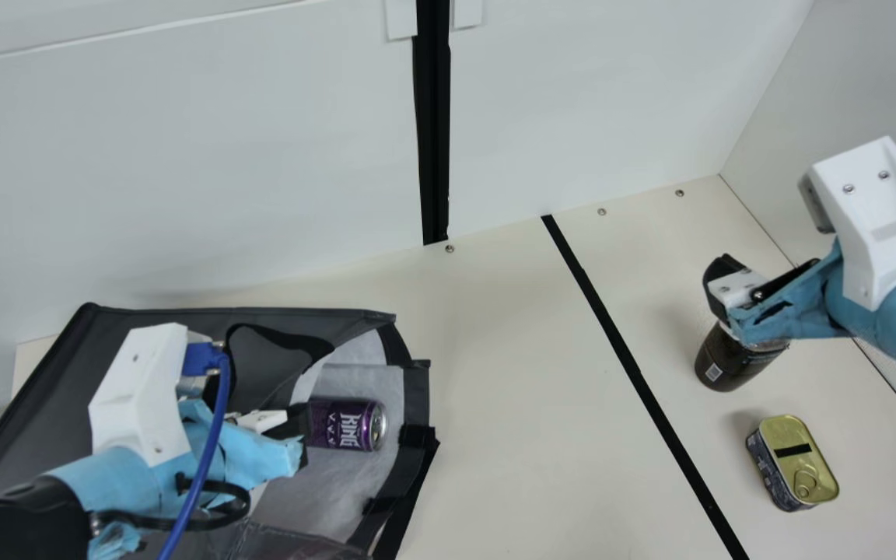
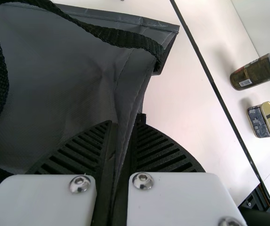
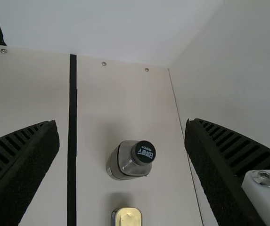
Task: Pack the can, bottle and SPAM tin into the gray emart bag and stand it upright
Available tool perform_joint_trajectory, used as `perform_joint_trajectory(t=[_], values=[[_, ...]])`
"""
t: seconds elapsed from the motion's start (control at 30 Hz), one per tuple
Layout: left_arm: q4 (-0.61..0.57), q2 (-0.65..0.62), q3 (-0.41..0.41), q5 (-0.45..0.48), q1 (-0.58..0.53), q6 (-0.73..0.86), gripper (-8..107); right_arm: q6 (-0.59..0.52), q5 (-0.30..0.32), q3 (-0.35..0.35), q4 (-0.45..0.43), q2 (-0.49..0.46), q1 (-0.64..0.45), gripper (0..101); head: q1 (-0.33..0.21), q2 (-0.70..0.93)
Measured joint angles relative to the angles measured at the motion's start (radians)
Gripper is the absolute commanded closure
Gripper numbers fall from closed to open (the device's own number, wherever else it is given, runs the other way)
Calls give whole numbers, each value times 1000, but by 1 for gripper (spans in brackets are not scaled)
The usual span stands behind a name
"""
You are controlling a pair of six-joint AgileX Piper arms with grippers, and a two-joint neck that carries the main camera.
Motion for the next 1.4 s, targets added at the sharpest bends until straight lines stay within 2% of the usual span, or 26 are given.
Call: perform_joint_trajectory(t=[0.67,1.4], values=[[0,0,0,0,0,0,107,152,265,-195,-98,4,-1,6,0,2],[0,0,0,0,0,0,107,196,268,-107,-61,-55,-45,6,0,2]])
